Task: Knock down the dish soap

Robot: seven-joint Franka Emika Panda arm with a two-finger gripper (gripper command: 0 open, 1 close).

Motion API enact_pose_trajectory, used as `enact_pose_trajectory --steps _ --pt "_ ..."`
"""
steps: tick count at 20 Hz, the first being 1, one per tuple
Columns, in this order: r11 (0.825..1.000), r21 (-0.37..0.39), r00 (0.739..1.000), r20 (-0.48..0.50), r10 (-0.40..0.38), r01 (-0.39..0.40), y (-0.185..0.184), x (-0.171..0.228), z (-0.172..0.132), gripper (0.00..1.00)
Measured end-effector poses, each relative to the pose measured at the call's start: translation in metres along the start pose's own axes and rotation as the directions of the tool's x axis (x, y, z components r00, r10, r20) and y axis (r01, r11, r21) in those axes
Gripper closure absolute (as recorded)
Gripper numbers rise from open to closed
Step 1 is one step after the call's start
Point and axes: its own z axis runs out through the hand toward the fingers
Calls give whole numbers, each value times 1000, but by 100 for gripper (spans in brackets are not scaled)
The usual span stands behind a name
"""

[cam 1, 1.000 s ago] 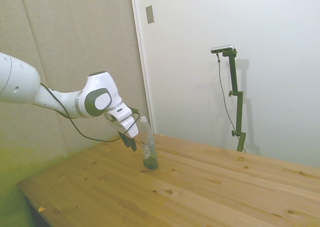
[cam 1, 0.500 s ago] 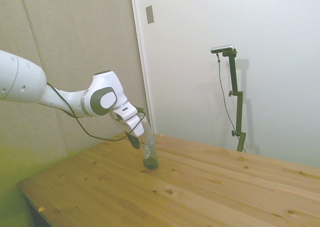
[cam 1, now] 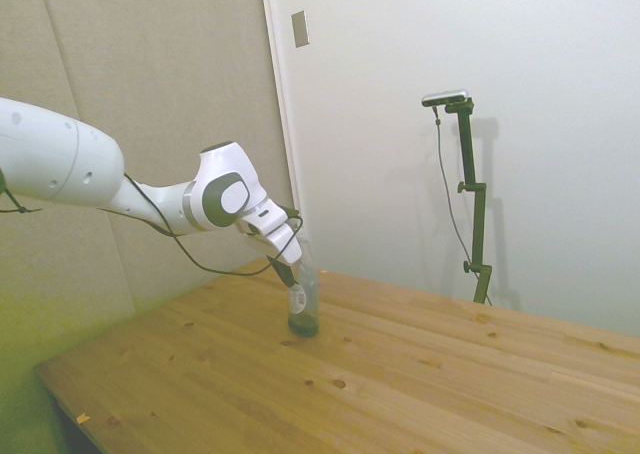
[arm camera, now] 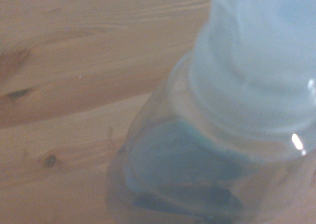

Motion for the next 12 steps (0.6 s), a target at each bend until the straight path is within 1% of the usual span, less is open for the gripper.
enact_pose_trajectory --steps 4,6,8,12 --pt "1000 -5 999 -16 29 -29 -20 12 36 100" --pt "999 -10 999 -21 32 -32 -27 16 49 100" --pt "999 -9 999 -27 33 -33 -32 19 53 100" --pt "999 -9 999 -33 38 -38 -36 24 49 100"
